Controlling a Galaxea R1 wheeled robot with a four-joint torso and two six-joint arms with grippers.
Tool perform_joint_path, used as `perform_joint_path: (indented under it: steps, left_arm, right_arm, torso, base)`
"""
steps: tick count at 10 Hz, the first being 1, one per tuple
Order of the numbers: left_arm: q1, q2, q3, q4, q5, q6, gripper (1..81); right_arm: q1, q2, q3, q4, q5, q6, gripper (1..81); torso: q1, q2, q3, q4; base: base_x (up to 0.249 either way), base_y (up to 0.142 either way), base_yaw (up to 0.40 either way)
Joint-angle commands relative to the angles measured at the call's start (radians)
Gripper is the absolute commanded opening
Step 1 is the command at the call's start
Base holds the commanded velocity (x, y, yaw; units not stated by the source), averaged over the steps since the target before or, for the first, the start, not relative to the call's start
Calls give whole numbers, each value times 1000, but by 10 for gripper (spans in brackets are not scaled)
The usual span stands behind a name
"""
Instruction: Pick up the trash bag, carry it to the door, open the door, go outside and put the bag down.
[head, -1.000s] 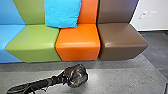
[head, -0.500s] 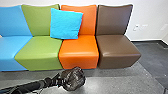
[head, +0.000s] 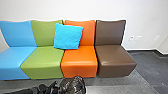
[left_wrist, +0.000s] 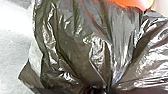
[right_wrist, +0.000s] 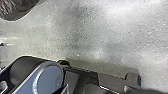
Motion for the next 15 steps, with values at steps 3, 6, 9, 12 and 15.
perform_joint_path:
  steps: [3, 6, 9, 12, 15]
  left_arm:
    - [87, -131, 63, -7, 124, 107, 10]
    - [156, -166, 159, -7, 115, 139, 10]
    - [261, -168, 168, -6, 108, 176, 10]
    - [360, -160, 168, -2, 60, 211, 10]
    - [476, -134, 165, -1, -18, 281, 10]
  right_arm:
    - [-83, 66, -111, -60, 52, -4, 811]
    - [-147, 98, -155, -61, 79, -6, 811]
    - [-236, 144, -236, -74, 150, -6, 811]
    - [-295, 184, -286, -74, 185, -7, 811]
    - [-367, 216, -339, -71, 257, -7, 811]
  torso:
    - [-109, 167, 168, 0]
    - [-178, 271, 276, 0]
    - [-246, 373, 380, 0]
    - [-304, 456, 352, 0]
    - [-368, 557, 365, 0]
  base:
    - [0, 0, 0]
    - [0, 0, 0]
    - [0, 0, 0]
    - [0, 0, 0]
    - [0, 0, 0]
